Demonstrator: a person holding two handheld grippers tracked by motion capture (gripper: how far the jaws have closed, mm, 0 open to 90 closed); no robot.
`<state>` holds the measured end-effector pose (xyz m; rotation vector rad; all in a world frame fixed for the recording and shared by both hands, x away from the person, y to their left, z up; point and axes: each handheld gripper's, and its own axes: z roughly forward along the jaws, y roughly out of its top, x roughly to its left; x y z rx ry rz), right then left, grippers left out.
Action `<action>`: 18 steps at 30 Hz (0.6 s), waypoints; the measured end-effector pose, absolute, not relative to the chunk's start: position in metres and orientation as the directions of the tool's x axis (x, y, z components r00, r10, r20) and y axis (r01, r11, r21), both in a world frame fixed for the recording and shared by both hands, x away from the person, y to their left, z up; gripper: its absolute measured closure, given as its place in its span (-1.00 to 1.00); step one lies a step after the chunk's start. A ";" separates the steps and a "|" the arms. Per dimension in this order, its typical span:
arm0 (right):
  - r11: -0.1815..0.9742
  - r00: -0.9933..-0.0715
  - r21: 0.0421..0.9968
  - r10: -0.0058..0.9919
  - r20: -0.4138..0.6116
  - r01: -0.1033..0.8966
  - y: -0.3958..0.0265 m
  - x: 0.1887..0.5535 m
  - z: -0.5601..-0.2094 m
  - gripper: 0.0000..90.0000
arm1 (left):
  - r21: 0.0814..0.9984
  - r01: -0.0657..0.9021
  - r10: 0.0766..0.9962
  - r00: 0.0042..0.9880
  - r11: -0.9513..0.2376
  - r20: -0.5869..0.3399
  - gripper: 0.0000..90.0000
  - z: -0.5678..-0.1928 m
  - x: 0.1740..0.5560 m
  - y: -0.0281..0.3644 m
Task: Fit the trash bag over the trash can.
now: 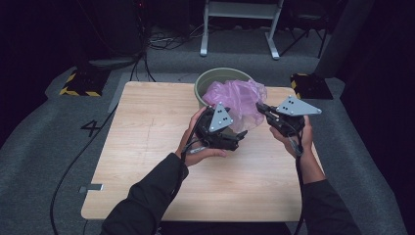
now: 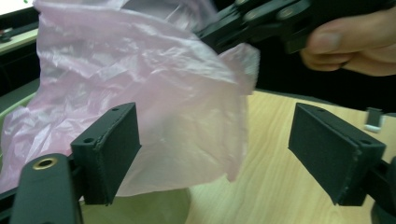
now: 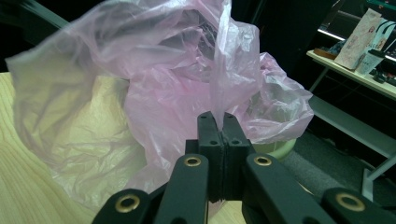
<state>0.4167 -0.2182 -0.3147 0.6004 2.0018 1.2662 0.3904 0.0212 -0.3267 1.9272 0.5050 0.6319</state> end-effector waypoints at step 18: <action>0.419 -0.620 0.907 0.725 -0.300 0.050 -0.231 0.419 -0.315 0.98 | 0.904 0.179 0.617 0.779 -0.389 0.111 0.99 -0.338 0.426 0.092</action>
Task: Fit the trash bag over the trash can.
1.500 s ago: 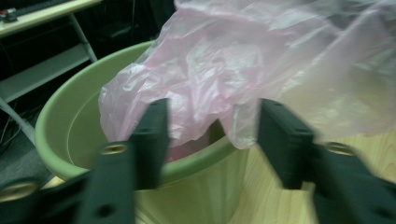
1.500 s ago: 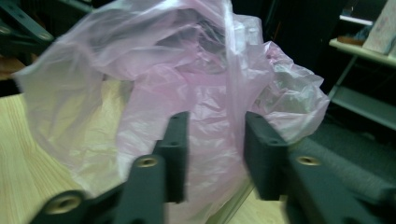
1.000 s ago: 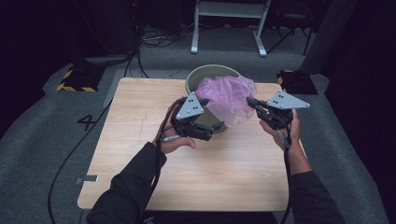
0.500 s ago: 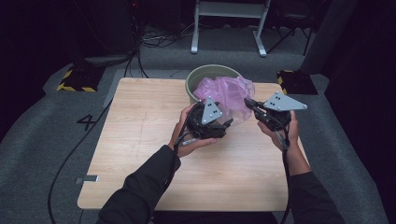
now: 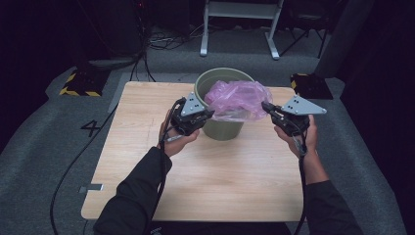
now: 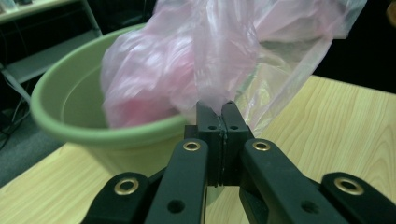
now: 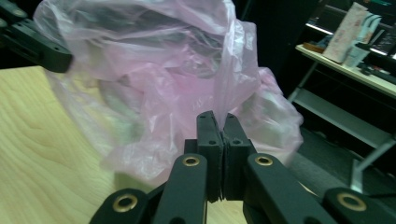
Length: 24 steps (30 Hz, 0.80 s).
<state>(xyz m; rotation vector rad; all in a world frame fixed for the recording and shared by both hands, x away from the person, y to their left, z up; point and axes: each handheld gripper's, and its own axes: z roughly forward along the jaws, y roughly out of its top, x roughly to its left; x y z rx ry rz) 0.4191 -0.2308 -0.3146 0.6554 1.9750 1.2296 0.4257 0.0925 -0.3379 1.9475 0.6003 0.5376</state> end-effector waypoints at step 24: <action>0.438 -0.547 0.888 0.781 -0.301 0.137 -0.249 0.444 -0.320 0.95 | 0.887 0.255 0.703 0.704 -0.385 0.103 0.39 -0.347 0.445 0.140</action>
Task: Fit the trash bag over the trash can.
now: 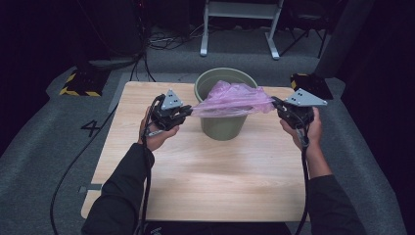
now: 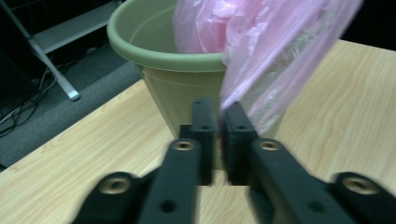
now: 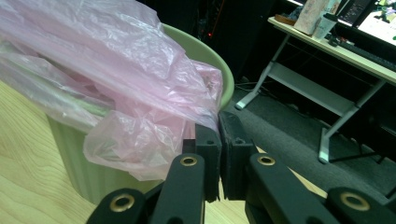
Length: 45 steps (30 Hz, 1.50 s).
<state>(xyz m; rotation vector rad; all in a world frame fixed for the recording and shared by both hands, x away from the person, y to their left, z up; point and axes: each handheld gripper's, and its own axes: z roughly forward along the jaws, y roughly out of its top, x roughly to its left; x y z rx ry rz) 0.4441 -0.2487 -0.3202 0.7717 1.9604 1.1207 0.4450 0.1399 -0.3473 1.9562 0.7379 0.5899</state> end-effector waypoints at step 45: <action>0.359 -0.675 0.933 0.697 -0.241 0.037 -0.247 0.405 -0.329 0.87 | 0.879 0.241 0.674 0.730 -0.411 0.115 0.95 -0.334 0.456 0.121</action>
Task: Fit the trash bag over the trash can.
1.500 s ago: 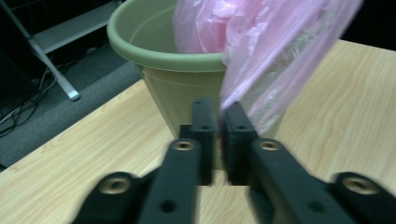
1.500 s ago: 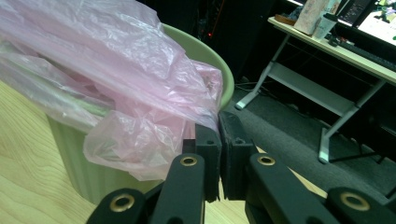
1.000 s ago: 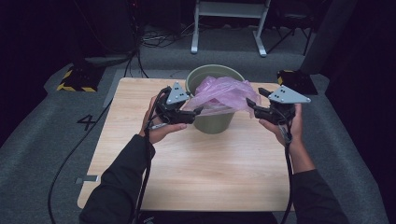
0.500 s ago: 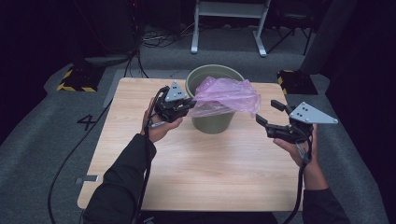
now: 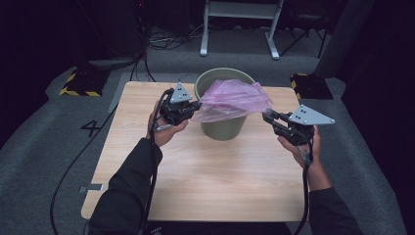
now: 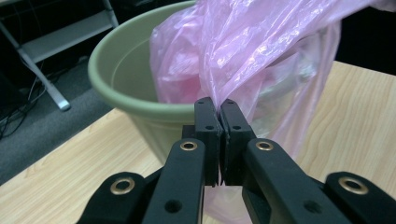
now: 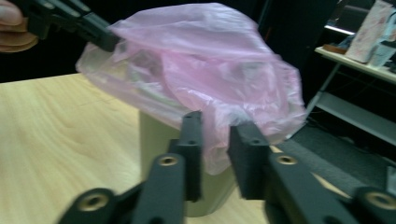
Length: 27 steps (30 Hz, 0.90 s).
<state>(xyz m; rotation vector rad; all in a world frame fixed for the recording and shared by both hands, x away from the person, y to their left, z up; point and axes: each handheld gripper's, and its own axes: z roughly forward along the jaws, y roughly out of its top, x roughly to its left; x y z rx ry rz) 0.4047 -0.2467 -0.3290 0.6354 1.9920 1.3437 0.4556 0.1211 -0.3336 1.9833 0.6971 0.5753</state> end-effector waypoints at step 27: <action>0.405 -0.565 0.897 0.788 -0.244 0.178 -0.251 0.458 -0.324 1.00 | 0.909 0.274 0.724 0.689 -0.315 0.043 -0.43 -0.338 0.463 0.151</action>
